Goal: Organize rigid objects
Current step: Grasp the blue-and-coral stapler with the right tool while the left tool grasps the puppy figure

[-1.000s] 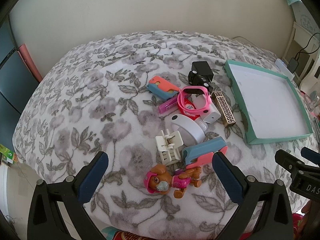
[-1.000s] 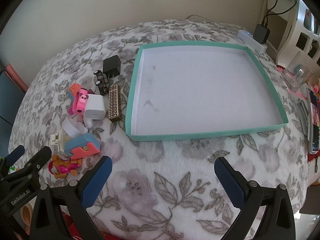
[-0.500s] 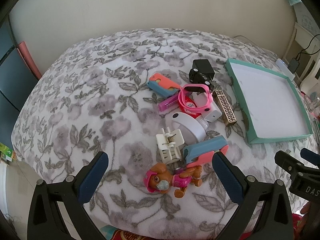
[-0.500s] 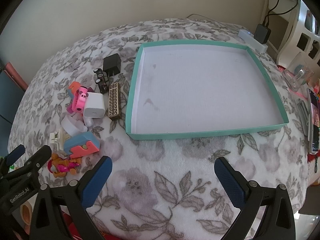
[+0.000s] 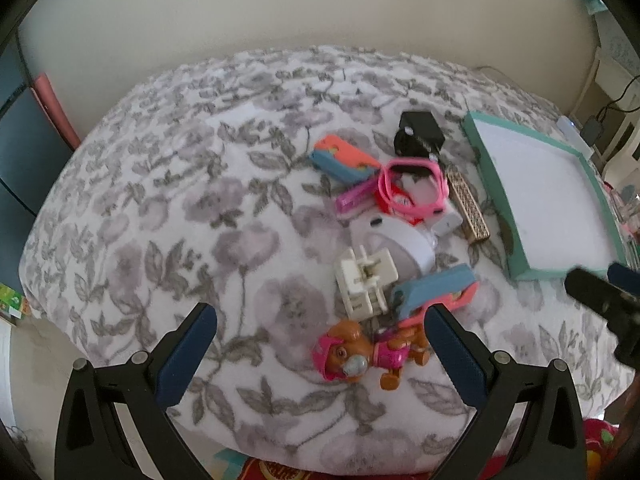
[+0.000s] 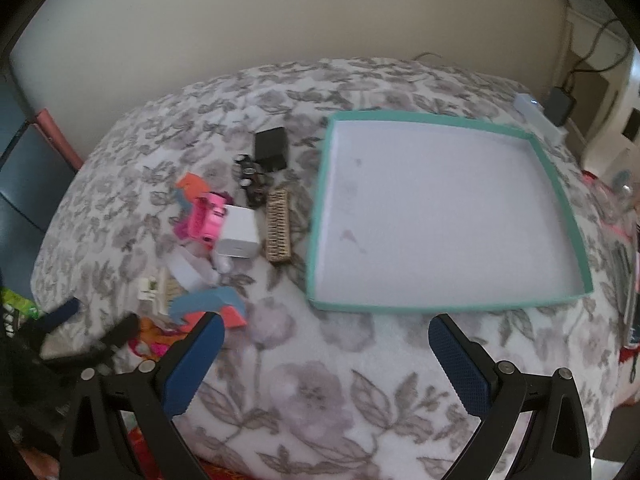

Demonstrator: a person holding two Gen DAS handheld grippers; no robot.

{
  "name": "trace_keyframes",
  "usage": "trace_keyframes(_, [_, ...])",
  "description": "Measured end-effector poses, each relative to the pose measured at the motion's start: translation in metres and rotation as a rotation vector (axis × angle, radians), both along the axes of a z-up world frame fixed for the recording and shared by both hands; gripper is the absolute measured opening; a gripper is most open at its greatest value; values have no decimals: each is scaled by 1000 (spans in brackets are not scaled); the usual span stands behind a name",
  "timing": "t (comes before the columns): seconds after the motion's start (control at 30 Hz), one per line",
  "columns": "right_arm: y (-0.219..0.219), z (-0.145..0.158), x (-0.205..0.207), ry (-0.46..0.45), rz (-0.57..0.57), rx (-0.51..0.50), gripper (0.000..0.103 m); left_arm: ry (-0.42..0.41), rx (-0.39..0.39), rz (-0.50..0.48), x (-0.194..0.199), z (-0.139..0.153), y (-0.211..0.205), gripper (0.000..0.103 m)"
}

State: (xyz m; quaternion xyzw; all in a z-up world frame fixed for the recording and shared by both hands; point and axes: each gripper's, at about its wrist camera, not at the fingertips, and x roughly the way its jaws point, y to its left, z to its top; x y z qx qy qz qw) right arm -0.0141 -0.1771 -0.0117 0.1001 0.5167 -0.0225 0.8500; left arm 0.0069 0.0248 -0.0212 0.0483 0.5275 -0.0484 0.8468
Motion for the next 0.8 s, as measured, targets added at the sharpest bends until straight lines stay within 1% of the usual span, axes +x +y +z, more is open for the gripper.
trace_keyframes(0.27, [26, -18, 18, 61, 65, 64, 103, 96, 17, -42, -4, -26, -12, 103])
trace_keyframes(0.47, [43, -30, 26, 91, 113, 115, 103, 125, -34, -49, -4, -38, -14, 103])
trace_keyframes(0.67, [61, -38, 32, 111, 163, 117, 103, 141, -28, -58, -2, -42, -14, 102])
trace_keyframes(0.73, [66, -42, 35, 118, 175, 116, 103, 143, -20, -59, 1, -45, -13, 100])
trace_keyframes(0.77, [68, -43, 36, 121, 180, 115, 103, 146, -27, -62, 2, -46, -13, 96])
trace_keyframes(0.8, [70, -45, 37, 125, 186, 113, 103, 150, -38, -67, 3, -48, -12, 95])
